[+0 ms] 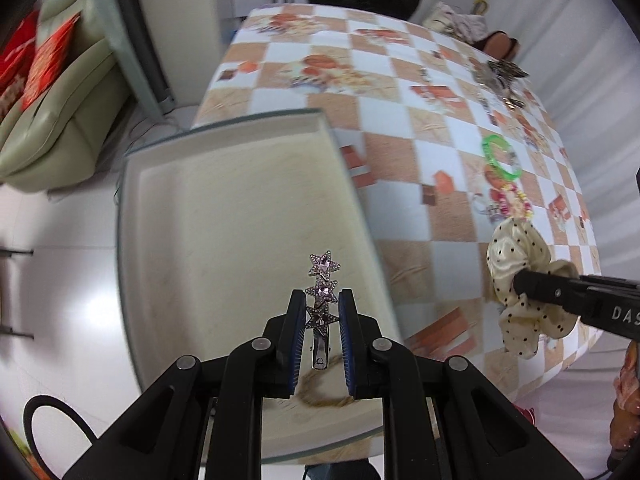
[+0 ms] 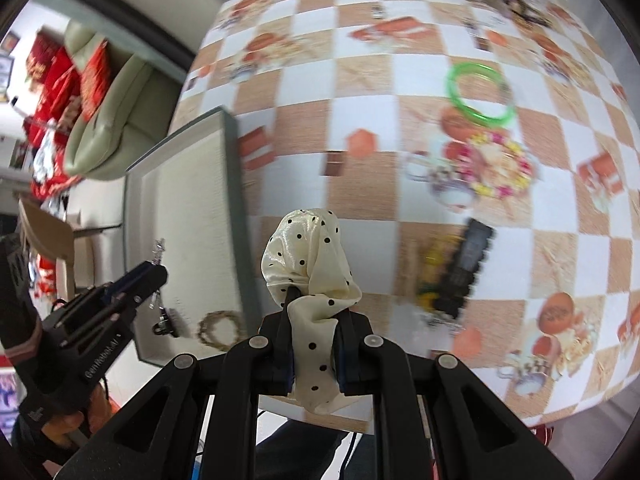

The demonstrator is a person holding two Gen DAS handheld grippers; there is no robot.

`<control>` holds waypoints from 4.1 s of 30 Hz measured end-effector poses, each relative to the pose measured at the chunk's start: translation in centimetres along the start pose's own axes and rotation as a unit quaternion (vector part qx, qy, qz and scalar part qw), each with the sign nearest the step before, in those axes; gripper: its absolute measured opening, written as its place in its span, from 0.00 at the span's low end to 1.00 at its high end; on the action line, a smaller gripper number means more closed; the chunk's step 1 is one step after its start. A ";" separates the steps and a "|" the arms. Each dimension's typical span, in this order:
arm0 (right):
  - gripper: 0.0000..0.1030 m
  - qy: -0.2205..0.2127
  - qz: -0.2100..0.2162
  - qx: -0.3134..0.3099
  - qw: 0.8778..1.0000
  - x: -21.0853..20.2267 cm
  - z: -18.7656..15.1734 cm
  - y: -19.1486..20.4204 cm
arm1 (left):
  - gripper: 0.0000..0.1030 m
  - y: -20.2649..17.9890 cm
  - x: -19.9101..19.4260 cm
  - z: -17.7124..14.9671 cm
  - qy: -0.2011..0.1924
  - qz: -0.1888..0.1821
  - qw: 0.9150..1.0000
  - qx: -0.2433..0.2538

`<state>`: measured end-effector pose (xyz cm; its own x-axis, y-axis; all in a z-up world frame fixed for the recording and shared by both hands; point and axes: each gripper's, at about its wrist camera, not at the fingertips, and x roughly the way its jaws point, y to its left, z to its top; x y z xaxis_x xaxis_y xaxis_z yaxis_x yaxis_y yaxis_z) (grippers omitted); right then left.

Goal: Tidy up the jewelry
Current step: 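Carry the star clip and scrunchie into the tray and release both, then move the right tool back to the table and grasp the black snap clip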

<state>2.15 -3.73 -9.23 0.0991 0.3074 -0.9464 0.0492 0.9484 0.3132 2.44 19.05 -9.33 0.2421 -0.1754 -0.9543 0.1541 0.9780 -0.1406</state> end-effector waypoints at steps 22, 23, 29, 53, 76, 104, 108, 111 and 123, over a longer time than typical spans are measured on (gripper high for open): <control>0.16 0.062 0.034 -0.079 0.994 7.4 1.3 10.0 | 0.21 5.1 3.5 -4.4 0.046 0.039 0.998 -0.030; 0.16 0.066 0.035 -0.078 0.994 7.9 1.4 9.9 | 0.21 5.1 3.6 -4.4 0.047 0.039 0.998 -0.030; 0.18 0.082 0.031 -0.079 0.993 9.9 1.9 10.0 | 0.21 4.8 4.3 -4.5 0.051 0.051 0.997 -0.027; 0.69 0.079 0.044 -0.072 0.993 10.9 3.5 11.0 | 0.34 4.7 4.3 -3.7 0.062 0.067 0.995 -0.036; 0.90 0.028 0.014 0.038 0.999 3.1 1.0 1.3 | 1.00 1.0 1.9 -2.1 0.042 0.081 0.996 0.009; 0.91 0.024 -0.073 0.203 0.976 2.3 -1.2 -14.8 | 1.00 -10.2 2.9 3.7 0.037 0.056 0.993 0.102; 0.69 0.029 -0.079 0.191 0.978 3.6 -0.2 -14.5 | 1.00 -10.7 3.5 3.8 0.043 0.060 0.992 0.103; 0.66 0.026 -0.087 0.180 0.979 3.9 0.2 -14.2 | 1.00 -11.2 4.0 3.9 0.047 0.061 0.991 0.107; 0.29 0.020 -0.123 0.121 0.985 4.4 1.1 -12.3 | 1.00 -14.6 6.2 4.7 0.061 0.050 0.988 0.129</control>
<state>3.12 -14.09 -17.12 0.0166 0.0784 -0.9968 0.3025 0.9498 0.0797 6.23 3.18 -11.97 0.1534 -0.0483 -0.9870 0.3787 0.9254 0.0136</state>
